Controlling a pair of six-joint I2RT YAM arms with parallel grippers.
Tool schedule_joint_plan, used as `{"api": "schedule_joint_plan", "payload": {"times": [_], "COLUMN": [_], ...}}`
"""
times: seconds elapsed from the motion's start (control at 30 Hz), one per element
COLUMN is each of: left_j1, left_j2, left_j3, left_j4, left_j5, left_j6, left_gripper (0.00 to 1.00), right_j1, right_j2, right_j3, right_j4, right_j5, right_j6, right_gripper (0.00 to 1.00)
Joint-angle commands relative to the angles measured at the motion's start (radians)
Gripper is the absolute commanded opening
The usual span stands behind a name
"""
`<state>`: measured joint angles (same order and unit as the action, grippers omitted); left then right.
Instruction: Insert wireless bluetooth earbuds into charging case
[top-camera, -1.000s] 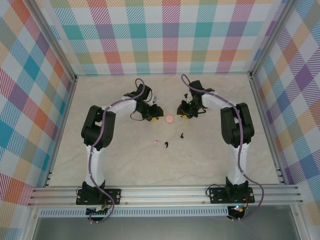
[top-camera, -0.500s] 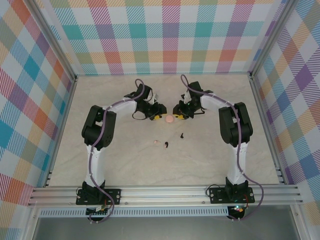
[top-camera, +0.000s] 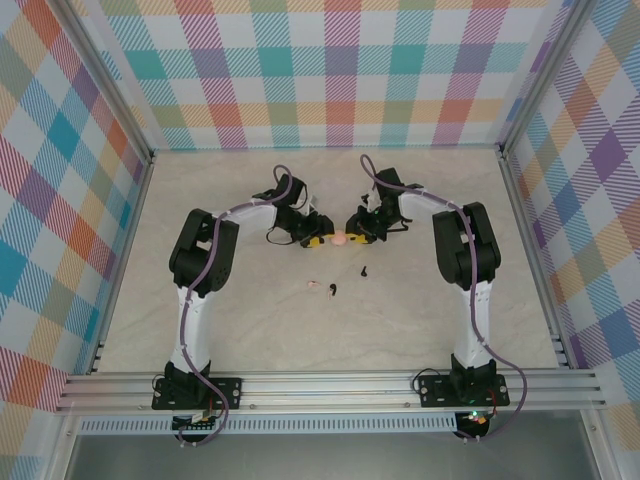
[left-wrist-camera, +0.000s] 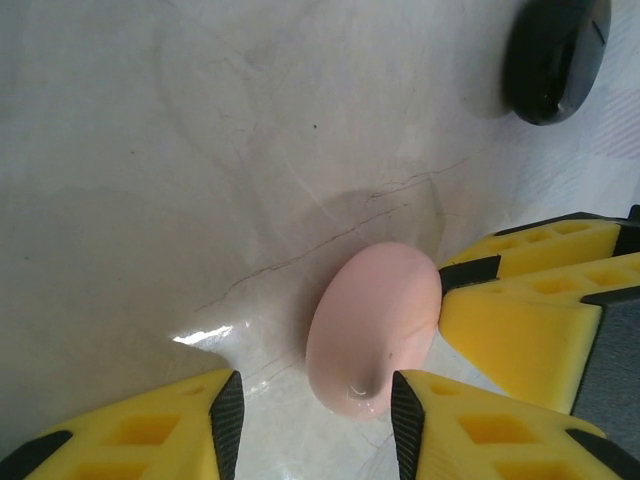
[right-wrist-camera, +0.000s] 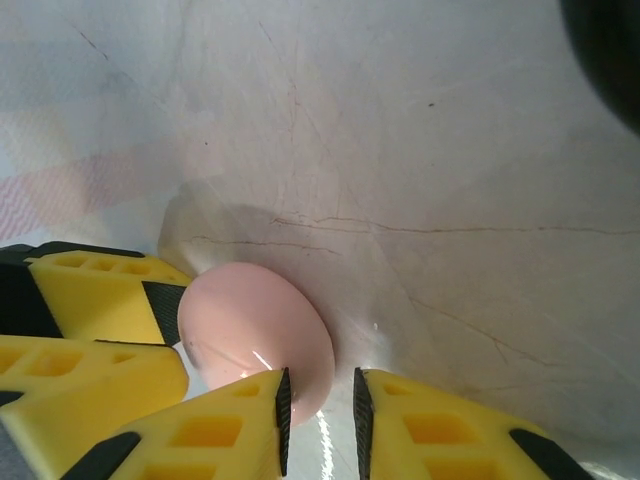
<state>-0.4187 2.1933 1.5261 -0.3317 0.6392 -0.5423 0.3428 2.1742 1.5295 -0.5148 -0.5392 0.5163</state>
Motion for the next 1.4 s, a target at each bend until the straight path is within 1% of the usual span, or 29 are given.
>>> {"api": "schedule_joint_plan", "payload": {"times": [0.0,0.27,0.6,0.67,0.77,1.0,1.1,1.23,1.3,1.37], "left_j1": [-0.008,-0.014,-0.022,-0.026,-0.027,-0.029,-0.030,-0.029,-0.029,-0.029], "left_j2": [0.016,0.039,0.044,0.042,0.039,0.031,0.028,0.019,0.013,-0.002], "left_j3": [-0.007,0.003,0.004,-0.005,-0.021,-0.022,-0.021,-0.027,-0.027,-0.036], "left_j4": [0.011,0.019,0.030,0.045,0.109,0.122,0.113,0.097,0.090,0.097], "left_j5": [0.026,0.039,0.053,0.063,0.084,0.087,0.076,0.056,0.045,0.034], "left_j6": [-0.017,-0.022,-0.034,-0.050,-0.081,-0.096,-0.092,-0.084,-0.078,-0.077], "left_gripper": [0.44,0.43,0.38,0.37,0.37,0.35,0.32,0.25,0.24,0.21], "right_j1": [0.012,0.016,0.019,0.019,0.022,0.024,0.024,0.023,0.024,0.022], "right_j2": [0.021,0.031,0.036,0.038,0.040,0.041,0.035,0.022,0.010,-0.014], "right_j3": [0.022,0.020,0.023,0.023,0.023,0.020,0.019,0.016,0.010,-0.004], "right_j4": [0.007,0.007,0.005,0.007,0.008,0.008,0.007,0.002,0.002,0.006], "right_j5": [-0.031,-0.034,-0.033,-0.033,-0.034,-0.035,-0.030,-0.011,0.001,0.016], "right_j6": [0.005,0.005,0.005,0.008,0.010,0.013,0.013,0.010,0.009,0.008], "right_gripper": [0.27,0.27,0.27,0.27,0.27,0.27,0.27,0.27,0.27,0.27]}}
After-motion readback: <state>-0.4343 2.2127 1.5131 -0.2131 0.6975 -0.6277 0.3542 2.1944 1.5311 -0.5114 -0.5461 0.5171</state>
